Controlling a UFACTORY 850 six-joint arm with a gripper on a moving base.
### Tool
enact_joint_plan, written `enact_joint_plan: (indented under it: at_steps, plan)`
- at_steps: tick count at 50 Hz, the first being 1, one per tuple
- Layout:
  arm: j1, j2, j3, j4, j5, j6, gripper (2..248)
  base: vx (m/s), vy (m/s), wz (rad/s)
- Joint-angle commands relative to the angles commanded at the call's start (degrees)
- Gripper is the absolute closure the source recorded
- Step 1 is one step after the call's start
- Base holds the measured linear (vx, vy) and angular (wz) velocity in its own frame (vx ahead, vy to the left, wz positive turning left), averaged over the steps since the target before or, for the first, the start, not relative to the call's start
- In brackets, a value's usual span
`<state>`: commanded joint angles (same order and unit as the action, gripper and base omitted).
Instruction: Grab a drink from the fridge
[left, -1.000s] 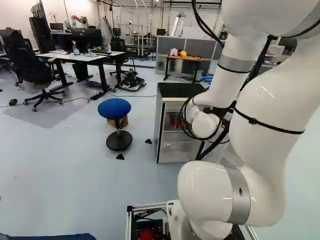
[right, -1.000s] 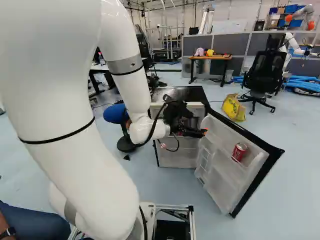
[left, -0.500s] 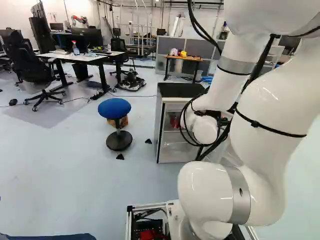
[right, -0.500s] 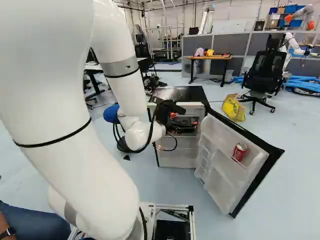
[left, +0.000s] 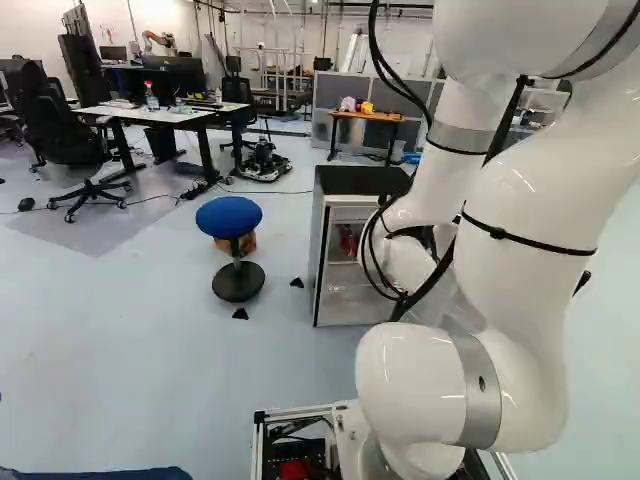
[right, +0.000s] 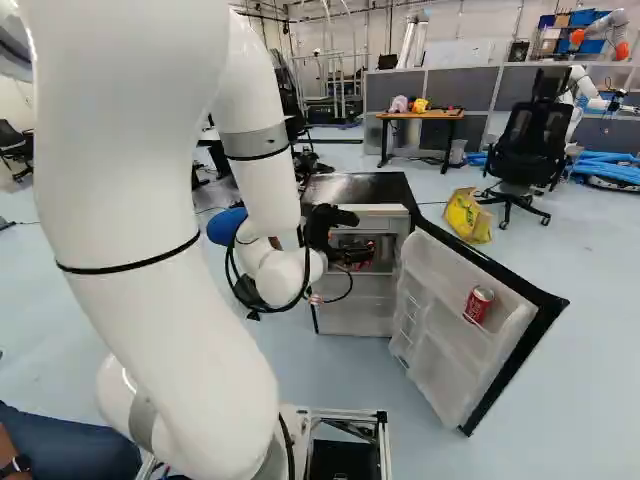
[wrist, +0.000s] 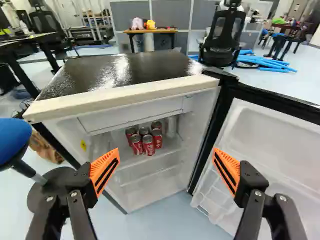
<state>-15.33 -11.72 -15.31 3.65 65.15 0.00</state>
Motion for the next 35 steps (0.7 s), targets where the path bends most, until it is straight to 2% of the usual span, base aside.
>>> enact_joint_plan:
  at_steps: [11,35]
  plan:
    - [-0.02,-2.38,-0.75,-4.61,-0.40,0.00,3,0.000,0.000,0.000]
    - [-0.78,-8.94,-4.33,-6.99,-0.40,0.00,3,0.000,0.000,0.000]
